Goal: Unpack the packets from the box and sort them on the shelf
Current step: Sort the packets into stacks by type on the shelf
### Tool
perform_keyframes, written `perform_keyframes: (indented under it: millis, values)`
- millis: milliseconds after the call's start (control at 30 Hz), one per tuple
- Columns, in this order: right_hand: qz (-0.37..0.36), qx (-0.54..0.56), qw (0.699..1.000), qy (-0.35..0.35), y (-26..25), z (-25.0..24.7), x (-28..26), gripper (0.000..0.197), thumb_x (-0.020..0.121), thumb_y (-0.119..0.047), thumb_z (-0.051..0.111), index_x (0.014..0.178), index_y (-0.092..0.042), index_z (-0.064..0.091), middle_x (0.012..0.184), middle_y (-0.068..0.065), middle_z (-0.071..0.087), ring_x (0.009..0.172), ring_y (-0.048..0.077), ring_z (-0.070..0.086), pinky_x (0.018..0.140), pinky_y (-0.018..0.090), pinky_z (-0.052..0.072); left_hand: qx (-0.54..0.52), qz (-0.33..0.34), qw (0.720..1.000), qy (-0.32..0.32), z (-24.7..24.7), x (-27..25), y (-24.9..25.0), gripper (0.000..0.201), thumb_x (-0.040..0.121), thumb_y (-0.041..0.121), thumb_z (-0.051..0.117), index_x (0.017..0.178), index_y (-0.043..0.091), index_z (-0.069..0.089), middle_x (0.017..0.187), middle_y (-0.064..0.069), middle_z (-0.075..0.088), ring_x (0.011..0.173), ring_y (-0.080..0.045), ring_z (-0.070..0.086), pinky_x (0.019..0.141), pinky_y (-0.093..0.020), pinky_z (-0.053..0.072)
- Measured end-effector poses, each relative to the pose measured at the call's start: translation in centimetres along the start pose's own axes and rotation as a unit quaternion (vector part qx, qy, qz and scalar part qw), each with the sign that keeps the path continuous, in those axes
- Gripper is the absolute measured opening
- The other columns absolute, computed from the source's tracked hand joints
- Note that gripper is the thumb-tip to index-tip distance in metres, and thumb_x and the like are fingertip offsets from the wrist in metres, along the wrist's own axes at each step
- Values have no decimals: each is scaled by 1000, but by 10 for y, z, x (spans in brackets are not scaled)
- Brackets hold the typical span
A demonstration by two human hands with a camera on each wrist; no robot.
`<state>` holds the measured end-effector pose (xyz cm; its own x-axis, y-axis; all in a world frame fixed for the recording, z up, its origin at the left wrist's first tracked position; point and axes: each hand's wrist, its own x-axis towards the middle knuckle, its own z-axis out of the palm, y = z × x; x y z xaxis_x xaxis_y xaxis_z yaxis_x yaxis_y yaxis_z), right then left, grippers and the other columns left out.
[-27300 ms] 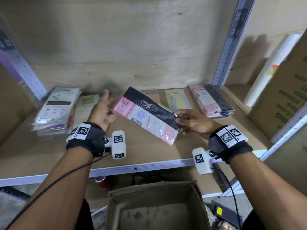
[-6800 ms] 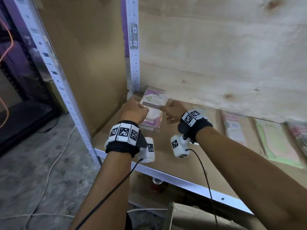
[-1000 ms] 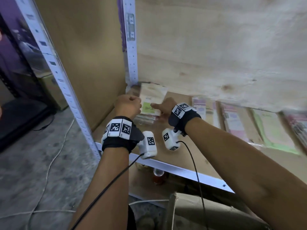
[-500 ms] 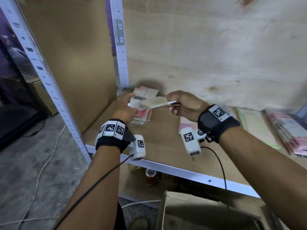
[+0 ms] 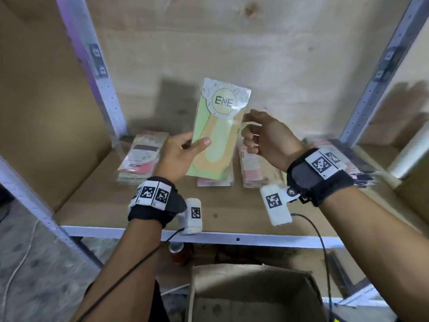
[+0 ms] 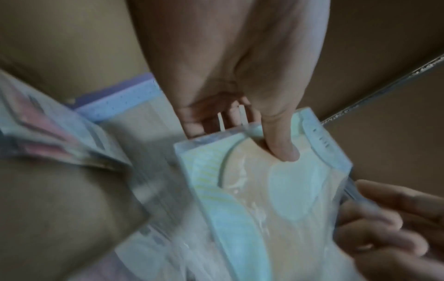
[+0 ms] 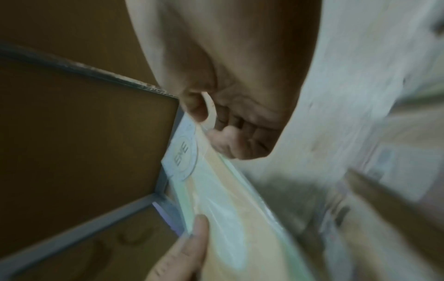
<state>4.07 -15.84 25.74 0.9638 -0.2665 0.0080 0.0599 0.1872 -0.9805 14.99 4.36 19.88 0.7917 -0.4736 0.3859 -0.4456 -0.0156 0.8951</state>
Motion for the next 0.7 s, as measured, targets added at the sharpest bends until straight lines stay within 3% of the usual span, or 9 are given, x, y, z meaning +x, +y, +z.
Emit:
perform_keyframes:
  millis: [67, 133, 267, 333, 400, 500, 533, 600, 700]
  values:
    - [-25, -83, 996, 28, 10, -18, -8, 19, 89, -32, 67, 85, -18, 55, 60, -5, 38, 52, 14, 33, 46, 23, 28, -28, -12, 999, -30, 22, 0, 0, 20, 90, 34, 74, 102, 19, 79, 94, -1, 79, 80, -12, 69, 73, -27, 55]
    - [-29, -134, 989, 63, 23, -37, -16, 30, 91, -24, 70, 71, -21, 47, 59, -8, 39, 52, 12, 31, 47, 23, 26, -43, -30, 997, -61, 48, -2, -1, 10, 90, 26, 75, 93, 18, 79, 86, 2, 75, 76, -9, 65, 70, -22, 51]
    - [-5, -147, 983, 110, 50, -75, -34, 25, 96, -17, 63, 75, -20, 52, 69, -2, 56, 56, 14, 46, 49, 23, 37, -29, -87, 988, -126, 96, -5, -13, 37, 87, 20, 77, 106, -11, 70, 106, -27, 73, 89, -24, 67, 89, -44, 53]
    - [13, -95, 988, 123, 59, -92, -42, 19, 97, -18, 62, 79, -18, 56, 80, 3, 64, 67, 17, 60, 55, 24, 48, 12, -89, 982, -165, 115, -6, -17, 38, 85, 33, 79, 106, 1, 73, 105, -13, 77, 93, -22, 72, 92, -44, 54]
    - [22, -62, 991, 118, 64, -108, -48, 13, 97, -19, 62, 85, -16, 58, 84, 5, 67, 71, 17, 64, 58, 25, 52, 26, -90, 979, -180, 127, -4, -15, 35, 80, 53, 77, 100, 25, 73, 95, 10, 78, 87, -5, 72, 78, -27, 55]
    - [17, -121, 988, 95, 72, -123, -52, 14, 97, -22, 63, 88, -13, 57, 72, 5, 51, 61, 14, 45, 56, 24, 35, -2, -117, 985, -128, 134, 6, -13, 51, 71, 71, 71, 108, 38, 64, 101, 24, 73, 93, 7, 68, 81, -22, 53]
    - [8, -138, 987, 80, 75, -125, -53, 15, 97, -21, 63, 88, -10, 56, 69, 3, 44, 61, 13, 38, 57, 25, 28, -22, -128, 986, -106, 135, 10, -13, 58, 69, 73, 70, 114, 36, 63, 109, 24, 72, 102, 3, 67, 89, -27, 52]
    - [-2, -160, 986, 42, 76, -128, -55, 20, 98, -18, 61, 91, 1, 58, 72, 4, 45, 66, 14, 39, 63, 24, 31, -72, -126, 986, -78, 137, 19, -16, 65, 72, 68, 71, 118, 23, 67, 121, 6, 72, 115, -12, 66, 103, -36, 49]
    - [-7, -218, 976, 21, 73, -134, -59, 27, 98, -16, 60, 99, 11, 61, 72, 1, 48, 60, 3, 42, 58, 12, 35, -87, -124, 985, -85, 142, 28, -21, 51, 83, 58, 70, 113, 18, 76, 112, 0, 77, 114, -19, 69, 109, -47, 47]
